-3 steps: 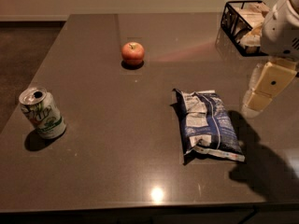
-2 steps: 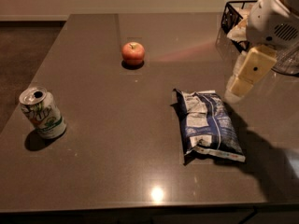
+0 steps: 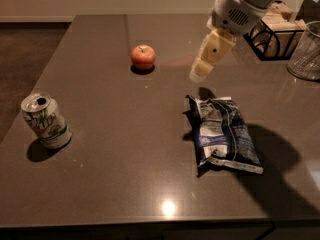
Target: Move apple near 7up can
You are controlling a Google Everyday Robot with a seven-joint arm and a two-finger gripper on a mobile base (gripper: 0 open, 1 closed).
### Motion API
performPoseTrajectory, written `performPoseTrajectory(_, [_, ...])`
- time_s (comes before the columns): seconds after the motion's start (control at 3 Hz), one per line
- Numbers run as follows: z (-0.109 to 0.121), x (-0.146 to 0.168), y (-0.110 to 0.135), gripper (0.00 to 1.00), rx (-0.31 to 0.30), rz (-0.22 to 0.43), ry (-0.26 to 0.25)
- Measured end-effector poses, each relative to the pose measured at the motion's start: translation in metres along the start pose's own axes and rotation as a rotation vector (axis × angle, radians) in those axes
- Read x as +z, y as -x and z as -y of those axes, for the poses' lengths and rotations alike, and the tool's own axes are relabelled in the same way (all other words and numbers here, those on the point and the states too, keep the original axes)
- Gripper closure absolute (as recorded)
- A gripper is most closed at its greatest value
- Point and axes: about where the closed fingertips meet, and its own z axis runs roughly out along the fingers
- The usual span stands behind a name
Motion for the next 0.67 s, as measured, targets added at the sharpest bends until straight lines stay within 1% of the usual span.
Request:
performPoseTrajectory(0.33, [0.026, 0.041, 0.037, 0.00, 0.062, 0.008, -0.019])
performPoseTrajectory(0.67, [0.056, 0.083, 0.066, 0.00, 0.164, 0.012, -0.023])
